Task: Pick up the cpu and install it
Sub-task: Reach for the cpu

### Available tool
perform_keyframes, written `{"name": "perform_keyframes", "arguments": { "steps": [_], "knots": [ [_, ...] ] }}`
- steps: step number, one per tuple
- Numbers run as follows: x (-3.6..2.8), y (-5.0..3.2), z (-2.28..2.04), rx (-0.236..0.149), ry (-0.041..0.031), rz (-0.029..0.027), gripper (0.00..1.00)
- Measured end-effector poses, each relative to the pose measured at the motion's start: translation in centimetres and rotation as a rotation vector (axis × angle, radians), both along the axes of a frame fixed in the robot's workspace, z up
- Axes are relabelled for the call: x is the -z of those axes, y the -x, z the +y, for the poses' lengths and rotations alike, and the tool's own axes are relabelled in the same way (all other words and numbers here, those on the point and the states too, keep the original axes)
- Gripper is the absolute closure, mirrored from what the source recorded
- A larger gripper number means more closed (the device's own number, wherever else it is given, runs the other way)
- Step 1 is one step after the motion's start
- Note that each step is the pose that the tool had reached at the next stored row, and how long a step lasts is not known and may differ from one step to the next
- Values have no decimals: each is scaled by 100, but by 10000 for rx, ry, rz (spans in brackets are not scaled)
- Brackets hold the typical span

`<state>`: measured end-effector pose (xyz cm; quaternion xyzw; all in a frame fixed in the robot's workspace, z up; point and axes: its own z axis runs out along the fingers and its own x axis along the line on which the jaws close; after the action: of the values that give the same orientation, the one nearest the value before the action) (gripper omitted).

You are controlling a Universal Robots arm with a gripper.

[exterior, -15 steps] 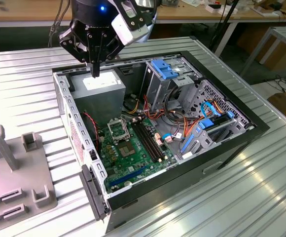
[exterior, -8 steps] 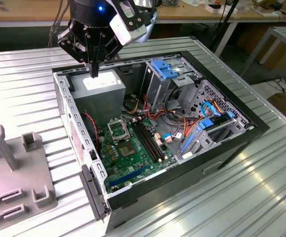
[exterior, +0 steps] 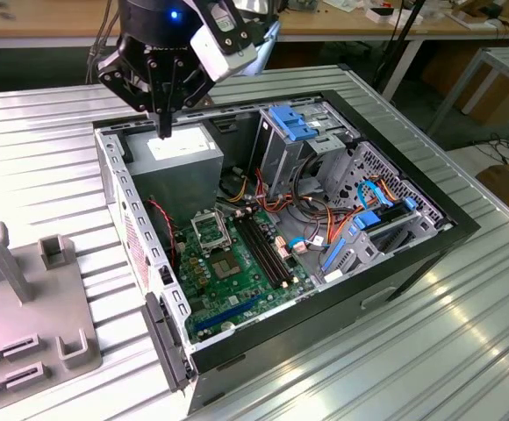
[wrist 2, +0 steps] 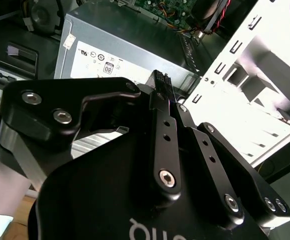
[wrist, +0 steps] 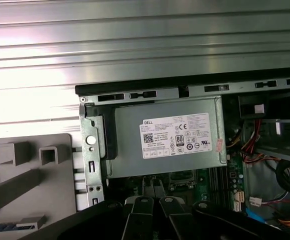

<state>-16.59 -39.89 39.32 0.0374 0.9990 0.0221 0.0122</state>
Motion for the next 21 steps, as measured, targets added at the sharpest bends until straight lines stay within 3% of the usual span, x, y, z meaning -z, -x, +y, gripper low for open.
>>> {"name": "perform_keyframes", "arguments": {
  "steps": [21],
  "knots": [
    [0, 70, 0, 1, -1, 0, 89]
  ]
}}
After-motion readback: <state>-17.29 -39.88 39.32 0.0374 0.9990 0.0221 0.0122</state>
